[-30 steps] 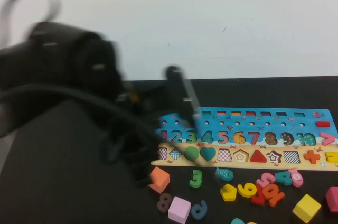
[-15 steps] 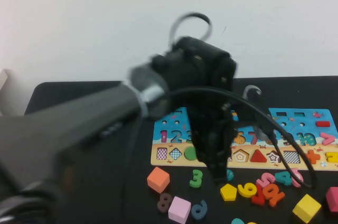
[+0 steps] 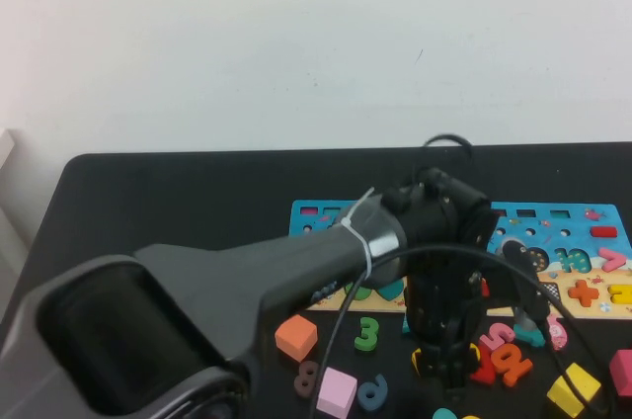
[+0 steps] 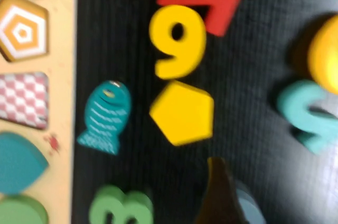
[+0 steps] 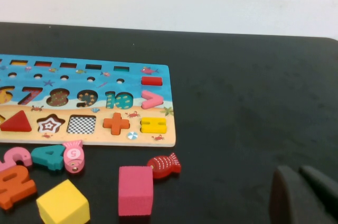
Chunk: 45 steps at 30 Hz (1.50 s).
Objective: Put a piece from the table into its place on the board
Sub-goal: Pick up the "Pentagon"
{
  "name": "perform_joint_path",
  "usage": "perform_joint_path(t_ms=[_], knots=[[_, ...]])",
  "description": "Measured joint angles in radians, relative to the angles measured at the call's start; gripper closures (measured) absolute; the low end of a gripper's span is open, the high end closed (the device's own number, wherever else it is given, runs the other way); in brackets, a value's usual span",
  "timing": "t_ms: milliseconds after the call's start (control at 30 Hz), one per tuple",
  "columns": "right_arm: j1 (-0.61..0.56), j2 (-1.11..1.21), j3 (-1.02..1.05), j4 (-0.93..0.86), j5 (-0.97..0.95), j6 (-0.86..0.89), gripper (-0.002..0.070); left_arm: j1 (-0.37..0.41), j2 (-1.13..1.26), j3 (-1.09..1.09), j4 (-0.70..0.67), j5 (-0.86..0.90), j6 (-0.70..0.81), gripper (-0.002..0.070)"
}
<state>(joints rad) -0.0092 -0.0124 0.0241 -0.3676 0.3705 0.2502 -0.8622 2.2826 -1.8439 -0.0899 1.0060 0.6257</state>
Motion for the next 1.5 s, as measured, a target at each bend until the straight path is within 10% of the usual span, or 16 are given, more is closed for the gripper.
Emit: perform_joint_path(t_ms=[1033, 1500], knots=[[0.000, 0.000, 0.000, 0.000, 0.000, 0.000, 0.0657, -0.002, 0.152, -0.010, 0.098, -0.202, -0.093, 0.0237], [0.000, 0.000, 0.000, 0.000, 0.000, 0.000, 0.0657, -0.002, 0.164, -0.010, 0.134, -0.183, -0.115, 0.0361]])
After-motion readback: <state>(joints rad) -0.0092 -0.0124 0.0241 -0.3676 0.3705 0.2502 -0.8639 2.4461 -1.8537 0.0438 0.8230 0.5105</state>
